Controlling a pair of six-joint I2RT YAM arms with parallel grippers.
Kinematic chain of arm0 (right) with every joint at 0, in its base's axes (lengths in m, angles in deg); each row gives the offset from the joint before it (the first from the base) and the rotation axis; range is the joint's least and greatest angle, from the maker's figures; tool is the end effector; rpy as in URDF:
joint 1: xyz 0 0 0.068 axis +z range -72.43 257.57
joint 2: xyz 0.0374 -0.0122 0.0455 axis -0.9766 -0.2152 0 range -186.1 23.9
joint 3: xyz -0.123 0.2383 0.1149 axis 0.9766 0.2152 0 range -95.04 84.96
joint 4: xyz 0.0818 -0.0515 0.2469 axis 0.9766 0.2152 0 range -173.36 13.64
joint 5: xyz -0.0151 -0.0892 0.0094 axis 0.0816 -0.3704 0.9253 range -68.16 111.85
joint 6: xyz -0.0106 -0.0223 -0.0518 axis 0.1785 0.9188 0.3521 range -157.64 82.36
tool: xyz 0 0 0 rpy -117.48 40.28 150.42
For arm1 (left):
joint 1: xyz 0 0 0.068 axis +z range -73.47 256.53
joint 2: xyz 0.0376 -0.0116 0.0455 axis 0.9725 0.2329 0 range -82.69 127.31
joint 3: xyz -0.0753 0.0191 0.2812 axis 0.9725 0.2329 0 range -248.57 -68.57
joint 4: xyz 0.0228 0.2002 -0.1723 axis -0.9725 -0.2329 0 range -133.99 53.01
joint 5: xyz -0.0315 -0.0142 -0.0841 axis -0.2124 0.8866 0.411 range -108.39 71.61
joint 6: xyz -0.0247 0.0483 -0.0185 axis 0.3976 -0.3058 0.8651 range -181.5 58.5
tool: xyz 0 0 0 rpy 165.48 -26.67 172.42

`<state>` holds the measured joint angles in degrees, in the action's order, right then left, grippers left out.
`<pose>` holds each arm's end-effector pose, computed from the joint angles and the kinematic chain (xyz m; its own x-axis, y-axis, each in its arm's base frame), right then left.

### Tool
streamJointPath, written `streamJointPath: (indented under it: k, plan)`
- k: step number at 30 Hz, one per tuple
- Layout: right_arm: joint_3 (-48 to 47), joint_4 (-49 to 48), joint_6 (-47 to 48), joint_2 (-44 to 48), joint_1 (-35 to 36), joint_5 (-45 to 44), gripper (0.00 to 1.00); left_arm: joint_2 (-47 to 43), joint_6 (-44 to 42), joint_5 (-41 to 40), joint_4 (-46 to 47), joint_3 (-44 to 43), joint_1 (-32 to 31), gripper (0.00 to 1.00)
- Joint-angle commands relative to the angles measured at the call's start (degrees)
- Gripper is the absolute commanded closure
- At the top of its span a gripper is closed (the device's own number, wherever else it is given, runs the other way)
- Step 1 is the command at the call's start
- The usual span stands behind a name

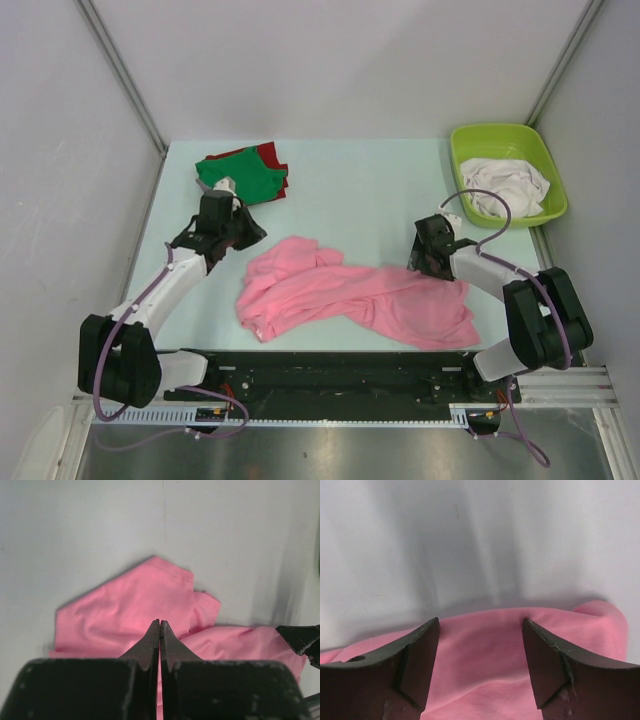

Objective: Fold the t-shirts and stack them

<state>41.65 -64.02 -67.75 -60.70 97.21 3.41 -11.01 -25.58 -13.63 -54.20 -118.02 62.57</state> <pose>0.2635 0.0803 0.1785 -0.7966 0.2211 -0.5626 0.2623 0.9650 0.0077 0.2635 -0.0690 0.2713 -0.6768 -0.4343 -0.5944 -0.1167 0.8606 -0.4958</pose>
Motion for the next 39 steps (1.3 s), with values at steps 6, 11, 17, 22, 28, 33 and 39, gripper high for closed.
streamJointPath:
  k: [6,11,17,22,28,33,39]
  plan:
    - [-0.72,-2.46,-0.30,-1.19,1.90,-1.33,1.00,1.27,-0.59,2.36,1.12,1.64,0.16,0.97]
    - [-2.65,-2.90,2.50,4.87,4.96,-7.30,1.00,2.76,-0.50,3.24,2.62,2.52,0.07,0.99]
    - [-7.83,-0.80,6.11,20.49,7.08,-12.50,1.00,1.89,-0.50,3.07,3.41,4.10,0.07,1.00]
    - [-10.04,6.92,5.33,23.87,4.10,-10.13,0.59,1.71,-0.24,3.95,3.68,4.63,0.07,0.93]
    - [-8.38,10.73,1.99,17.63,-4.76,-12.94,0.19,3.81,0.82,4.30,4.82,4.89,-0.19,0.25]
    - [-3.36,5.11,1.10,14.30,-13.83,-3.21,0.24,6.45,2.05,3.51,6.40,4.01,-0.46,0.22]
    - [-2.57,1.41,1.28,6.91,-15.07,-1.08,0.29,8.74,4.68,3.77,10.53,6.56,-0.46,0.32]
